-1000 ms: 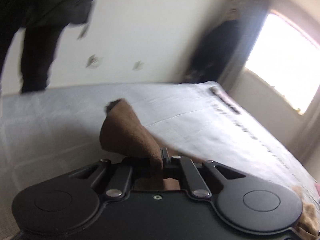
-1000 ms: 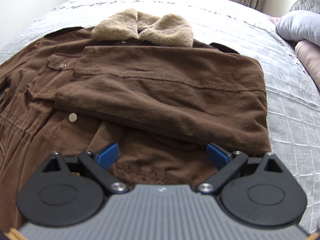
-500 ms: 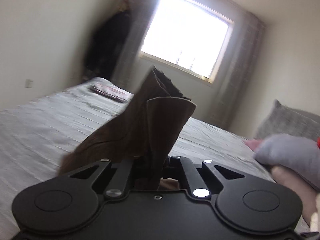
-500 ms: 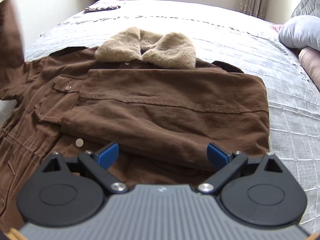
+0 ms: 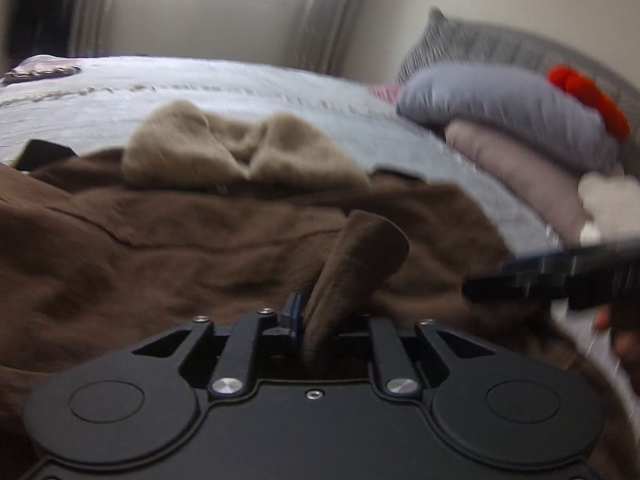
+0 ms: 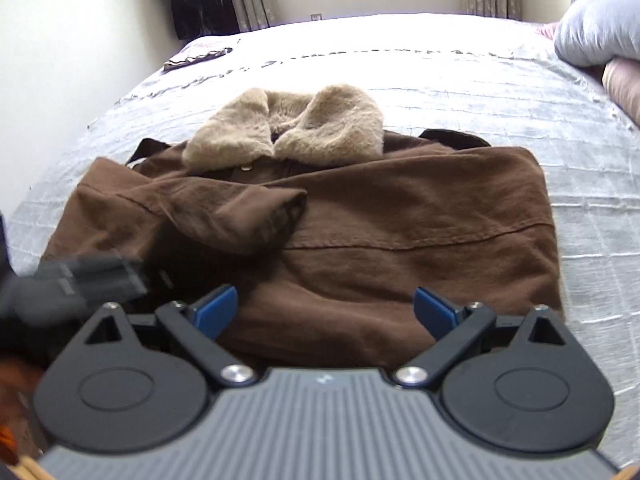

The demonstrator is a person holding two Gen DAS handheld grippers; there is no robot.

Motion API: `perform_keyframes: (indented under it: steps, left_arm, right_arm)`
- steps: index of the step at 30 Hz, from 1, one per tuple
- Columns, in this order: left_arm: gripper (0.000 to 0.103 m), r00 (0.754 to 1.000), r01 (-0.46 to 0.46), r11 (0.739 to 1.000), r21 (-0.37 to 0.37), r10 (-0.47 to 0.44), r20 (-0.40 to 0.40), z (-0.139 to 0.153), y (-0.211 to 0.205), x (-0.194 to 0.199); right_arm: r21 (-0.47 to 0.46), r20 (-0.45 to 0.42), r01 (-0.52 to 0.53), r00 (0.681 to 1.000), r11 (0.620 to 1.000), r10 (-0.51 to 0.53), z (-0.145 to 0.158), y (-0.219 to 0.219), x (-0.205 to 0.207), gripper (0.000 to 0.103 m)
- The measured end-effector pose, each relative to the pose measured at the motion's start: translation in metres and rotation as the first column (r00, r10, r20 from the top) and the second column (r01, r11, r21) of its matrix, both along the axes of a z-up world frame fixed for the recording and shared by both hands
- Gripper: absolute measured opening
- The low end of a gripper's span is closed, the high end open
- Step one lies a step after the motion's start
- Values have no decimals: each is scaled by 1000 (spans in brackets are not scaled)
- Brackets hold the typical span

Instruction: Fold large clothes

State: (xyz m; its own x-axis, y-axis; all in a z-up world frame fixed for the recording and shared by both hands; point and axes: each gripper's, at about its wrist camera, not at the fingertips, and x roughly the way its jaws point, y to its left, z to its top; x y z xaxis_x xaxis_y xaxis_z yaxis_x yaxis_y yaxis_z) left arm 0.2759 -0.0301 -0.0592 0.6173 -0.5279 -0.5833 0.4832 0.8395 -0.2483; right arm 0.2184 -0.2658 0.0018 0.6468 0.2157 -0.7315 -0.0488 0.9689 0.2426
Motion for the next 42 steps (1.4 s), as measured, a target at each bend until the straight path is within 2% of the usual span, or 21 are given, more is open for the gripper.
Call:
perform_keyframes:
  steps: [2, 4, 6, 10, 12, 13, 16, 17, 18, 22, 24, 26, 27, 29, 30, 32, 34, 36, 38, 40, 42]
  left_arm:
    - [31, 999, 43, 999, 11, -43, 21, 3, 3, -10]
    - [67, 995, 103, 995, -14, -102, 21, 19, 12, -23]
    - [78, 986, 155, 987, -37, -153, 61, 34, 22, -36]
    - [78, 985, 121, 993, 10, -122, 119, 51, 65, -43]
    - [75, 991, 31, 999, 23, -34, 127, 51, 91, -33]
    - [67, 992, -26, 999, 26, 22, 127, 52, 105, -26]
    - [48, 976, -184, 982, 32, 179, 128, 52, 140, -6]
    - [45, 966, -226, 974, 30, 221, 132, 51, 150, 0]
    - [38, 958, -260, 965, 28, 254, 134, 51, 158, 6]
    - [28, 937, -319, 948, 8, 314, 153, 47, 173, 23]
    - [28, 936, -328, 944, 31, 321, 143, 36, 168, 36]
    - [28, 940, -338, 936, 100, 331, 83, 15, 161, 51]
    - [28, 941, -337, 930, 149, 333, 50, 0, 157, 57]
    - [26, 938, -346, 923, 168, 338, 76, -15, 153, 56]
    - [26, 935, -355, 922, 157, 347, 78, -12, 155, 52]
    - [29, 933, -359, 924, 133, 351, 81, -5, 159, 45]
    - [29, 938, -345, 929, 132, 336, 84, 3, 162, 36]
    - [29, 940, -341, 932, 126, 335, 68, 9, 165, 26]
    - [40, 945, -328, 937, 120, 323, 59, 12, 168, 14]
    - [63, 941, -337, 934, 120, 331, 66, 17, 170, -1]
    - [70, 941, -338, 932, 131, 331, 67, 21, 170, -14]
  right_arm:
    - [21, -5, 0, 1000, 1000, 0, -3, 0, 5, 97]
    - [63, -3, -6, 1000, 998, 6, -4, -1, 8, 97]
    - [140, 0, -10, 1000, 990, 10, -7, -4, 14, 97]
    - [305, -25, 3, 1000, 952, 5, -17, -6, 34, 91]
    - [344, -51, 10, 999, 939, 8, -27, 1, 49, 72]
    - [355, -72, 15, 997, 935, 11, -33, 7, 57, 69]
    - [329, -97, 54, 995, 943, -23, -50, 26, 73, 41]
    - [286, -75, 56, 997, 957, -35, -50, 34, 75, 16]
    - [247, -45, 35, 999, 968, -25, -46, 40, 74, 7]
    - [121, 193, -24, 981, 992, 0, -1, 47, 50, 6]
    - [-3, 242, 3, 970, 1000, -3, 8, 47, 43, 6]
    - [-49, 187, 24, 982, 999, -14, -1, 41, 48, 9]
    - [-59, 130, 30, 991, 998, -22, -11, 38, 53, 16]
    - [-128, 62, 44, 997, 991, -36, -28, 35, 56, 30]
    - [-153, 70, 49, 997, 987, -39, -32, 35, 54, 41]
    - [-155, 102, 67, 993, 986, -51, -31, 30, 45, 52]
    - [-135, 122, 58, 992, 989, -41, -25, 26, 36, 53]
    - [-133, 137, 31, 991, 991, -12, -21, 28, 30, 60]
    - [-143, 145, 12, 989, 990, 9, -21, 32, 28, 70]
    - [-147, 135, -2, 991, 989, 22, -21, 35, 25, 75]
    - [-147, 119, -10, 992, 989, 28, -20, 38, 19, 78]
